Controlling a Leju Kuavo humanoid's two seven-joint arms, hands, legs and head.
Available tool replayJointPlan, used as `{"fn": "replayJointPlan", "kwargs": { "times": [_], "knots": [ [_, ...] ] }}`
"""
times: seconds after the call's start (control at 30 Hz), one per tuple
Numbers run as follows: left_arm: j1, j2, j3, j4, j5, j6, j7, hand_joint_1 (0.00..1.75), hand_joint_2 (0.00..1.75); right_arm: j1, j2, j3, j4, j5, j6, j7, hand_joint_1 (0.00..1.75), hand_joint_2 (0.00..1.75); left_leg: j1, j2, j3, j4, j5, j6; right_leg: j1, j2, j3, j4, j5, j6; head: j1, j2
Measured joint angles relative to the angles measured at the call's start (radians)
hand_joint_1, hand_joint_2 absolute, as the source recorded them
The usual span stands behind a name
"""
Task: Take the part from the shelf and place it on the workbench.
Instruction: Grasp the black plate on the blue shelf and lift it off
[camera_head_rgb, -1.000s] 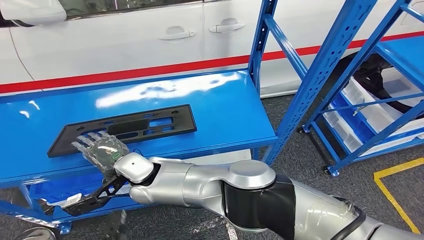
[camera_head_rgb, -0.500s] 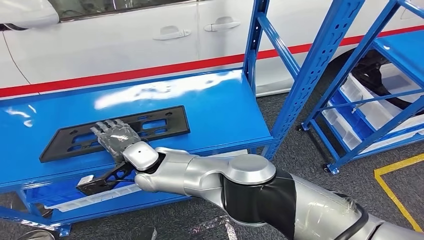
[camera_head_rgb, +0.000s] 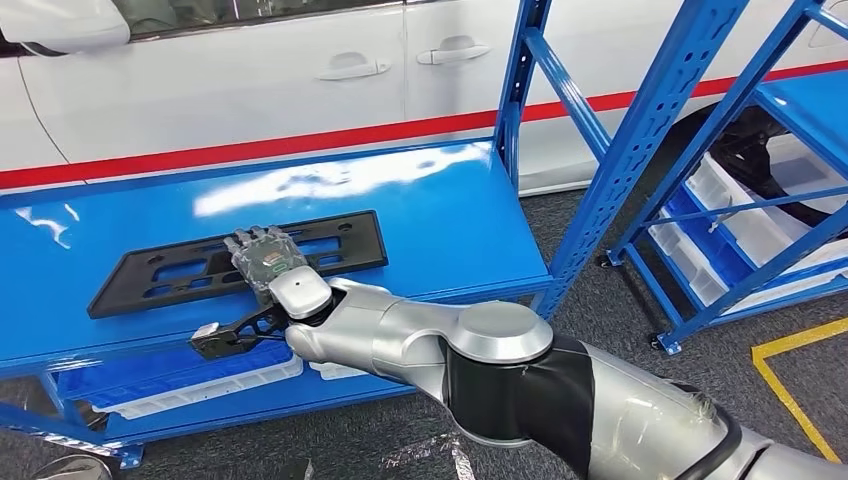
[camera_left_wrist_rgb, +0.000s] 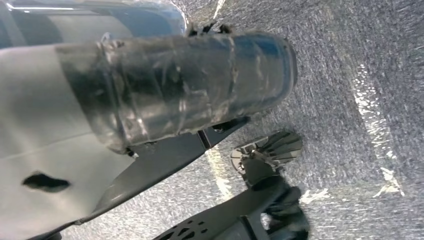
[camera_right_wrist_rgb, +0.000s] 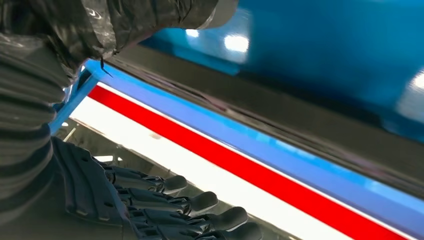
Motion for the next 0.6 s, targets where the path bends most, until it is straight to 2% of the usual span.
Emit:
{"fn": "replayJointPlan", "kwargs": {
  "times": [0.03,0.1,0.17,0.2,0.3,0.33,0.37,0.4,0.43,0.5,0.53,0.6],
  "knots": [
    [0.001,0.0,-0.001,0.001,0.002,0.0,0.0,0.0,0.0,0.002,0.0,0.0,0.005,-0.001,0.008,0.0,0.0,1.75,-0.001,0.0,-0.003,0.004,-0.002,-0.005,0.002,0.002,0.008,-0.017,0.0,-0.004,0.0,0.0],
    [0.002,0.0,-0.001,0.002,0.004,0.001,-0.001,0.0,0.0,0.007,0.0,0.0,0.017,-0.002,0.022,0.001,0.0,1.75,0.0,-0.001,-0.004,0.002,-0.001,-0.014,0.007,0.005,0.007,-0.016,0.001,-0.019,-0.001,0.0],
    [0.002,0.0,-0.002,0.003,0.004,0.002,-0.004,0.0,0.0,0.01,0.0,0.001,0.028,-0.002,0.029,0.001,0.0,1.75,0.002,0.001,-0.013,0.021,-0.017,-0.021,0.006,0.006,0.008,-0.019,0.004,-0.032,-0.001,0.0],
    [0.002,0.0,-0.002,0.003,0.004,0.003,-0.005,0.0,0.0,0.01,0.0,0.001,0.033,-0.001,0.032,0.001,0.0,1.75,0.003,0.002,-0.029,0.056,-0.039,-0.024,0.006,0.005,0.009,-0.02,0.005,-0.038,-0.001,0.0],
    [0.003,0.0,-0.002,0.004,0.006,0.005,-0.008,0.0,0.0,0.016,0.0,0.001,0.048,0.001,0.047,0.003,0.0,1.75,0.002,0.003,-0.118,0.247,-0.125,-0.027,0.013,0.004,0.01,-0.021,0.003,-0.047,-0.001,0.0],
    [0.003,0.0,-0.002,0.004,0.006,0.005,-0.009,0.0,0.0,0.02,0.0,0.002,0.054,0.002,0.051,0.005,0.0,1.75,0.001,0.003,-0.138,0.286,-0.132,-0.025,0.017,0.004,0.01,-0.021,0.002,-0.048,-0.001,0.0],
    [0.004,0.0,-0.002,0.004,0.006,0.005,-0.01,0.0,0.0,0.022,0.0,0.002,0.059,0.003,0.052,0.008,0.0,1.75,0.0,0.003,-0.139,0.287,-0.12,-0.02,0.02,0.004,0.011,-0.02,0.002,-0.049,-0.001,0.0],
    [0.004,0.0,-0.002,0.004,0.006,0.006,-0.012,0.0,0.0,0.024,0.0,0.002,0.063,0.004,0.053,0.01,0.0,1.75,-0.003,0.003,-0.121,0.249,-0.091,-0.013,0.024,0.005,0.013,-0.02,0.001,-0.051,-0.001,0.0],
    [0.004,0.0,-0.002,0.004,0.006,0.006,-0.013,0.0,0.0,0.024,0.0,0.003,0.066,0.004,0.053,0.012,0.0,1.75,-0.008,0.003,-0.088,0.18,-0.053,-0.004,0.026,0.006,0.016,-0.02,0.0,-0.052,-0.001,0.0],
    [0.003,0.0,-0.002,0.005,0.006,0.007,-0.015,0.0,0.0,0.022,0.0,0.003,0.071,0.007,0.053,0.016,0.0,1.75,-0.019,0.003,-0.023,0.055,-0.008,0.013,0.029,0.007,0.019,-0.021,-0.002,-0.053,-0.001,0.0],
    [0.003,0.0,-0.002,0.006,0.007,0.008,-0.016,0.0,0.0,0.021,0.0,0.003,0.074,0.01,0.054,0.019,0.0,1.75,-0.024,0.003,-0.006,0.021,-0.002,0.018,0.028,0.006,0.018,-0.022,-0.002,-0.051,-0.001,0.0],
    [0.005,0.0,-0.003,0.007,0.008,0.011,-0.018,0.0,0.0,0.021,0.0,0.004,0.08,0.019,0.052,0.03,0.0,1.75,-0.027,0.002,0.002,0.0,-0.003,0.021,0.026,0.006,0.016,-0.025,0.002,-0.045,-0.001,0.0]
  ]
}}
